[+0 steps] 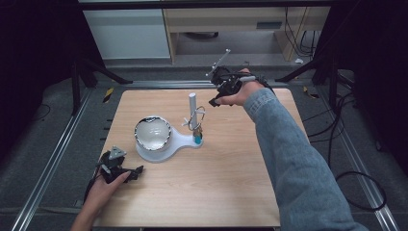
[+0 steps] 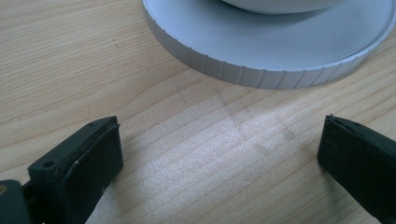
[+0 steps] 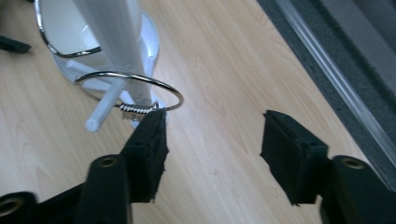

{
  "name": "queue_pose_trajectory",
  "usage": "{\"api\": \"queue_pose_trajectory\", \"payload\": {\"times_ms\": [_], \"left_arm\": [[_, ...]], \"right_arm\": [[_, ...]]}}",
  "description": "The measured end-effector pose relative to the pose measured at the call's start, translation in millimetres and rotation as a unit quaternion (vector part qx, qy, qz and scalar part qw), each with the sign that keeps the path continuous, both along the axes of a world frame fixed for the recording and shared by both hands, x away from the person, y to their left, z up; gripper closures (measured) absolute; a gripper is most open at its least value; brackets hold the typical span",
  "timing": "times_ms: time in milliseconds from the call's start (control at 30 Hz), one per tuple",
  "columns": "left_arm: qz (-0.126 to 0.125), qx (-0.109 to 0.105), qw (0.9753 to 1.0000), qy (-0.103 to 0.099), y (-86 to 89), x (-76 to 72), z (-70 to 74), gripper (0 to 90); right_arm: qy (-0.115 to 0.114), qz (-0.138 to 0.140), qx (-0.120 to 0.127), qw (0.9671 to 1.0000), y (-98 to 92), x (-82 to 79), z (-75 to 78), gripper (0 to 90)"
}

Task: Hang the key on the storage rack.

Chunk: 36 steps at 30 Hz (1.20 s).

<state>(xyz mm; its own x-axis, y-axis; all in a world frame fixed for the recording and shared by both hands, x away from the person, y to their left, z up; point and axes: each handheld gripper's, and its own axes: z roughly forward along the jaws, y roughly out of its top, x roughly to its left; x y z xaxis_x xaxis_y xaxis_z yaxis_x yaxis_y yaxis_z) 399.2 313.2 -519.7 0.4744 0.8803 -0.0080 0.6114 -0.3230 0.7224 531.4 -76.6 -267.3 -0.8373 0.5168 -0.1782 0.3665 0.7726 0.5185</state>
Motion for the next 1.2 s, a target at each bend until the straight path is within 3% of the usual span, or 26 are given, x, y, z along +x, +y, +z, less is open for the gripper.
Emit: {"api": "queue_pose_trajectory", "payload": {"times_ms": [200, 300, 867, 1200], "left_arm": [[0.000, 0.000, 1.0000, 0.000, 0.0, 0.0, 0.0, 0.0], [0.000, 0.000, 1.0000, 0.000, 0.0, 0.0, 0.0, 0.0], [0.000, 0.000, 1.0000, 0.000, 0.0, 0.0, 0.0, 0.0], [0.000, -0.001, 1.0000, -0.001, -0.1, 0.0, -0.1, 0.0]], "right_arm": [[-0.026, -0.031, 0.004, 0.9992, -8.3, 4.3, 1.1, 15.2], [-0.023, -0.048, -0.001, 0.9986, -12.5, 7.1, 0.2, 9.0], [-0.001, -0.084, -0.013, 0.9964, -38.4, 9.2, -1.8, 9.6], [0.007, -0.099, -0.027, 0.9947, -62.8, 4.7, -14.5, 10.0]]}}
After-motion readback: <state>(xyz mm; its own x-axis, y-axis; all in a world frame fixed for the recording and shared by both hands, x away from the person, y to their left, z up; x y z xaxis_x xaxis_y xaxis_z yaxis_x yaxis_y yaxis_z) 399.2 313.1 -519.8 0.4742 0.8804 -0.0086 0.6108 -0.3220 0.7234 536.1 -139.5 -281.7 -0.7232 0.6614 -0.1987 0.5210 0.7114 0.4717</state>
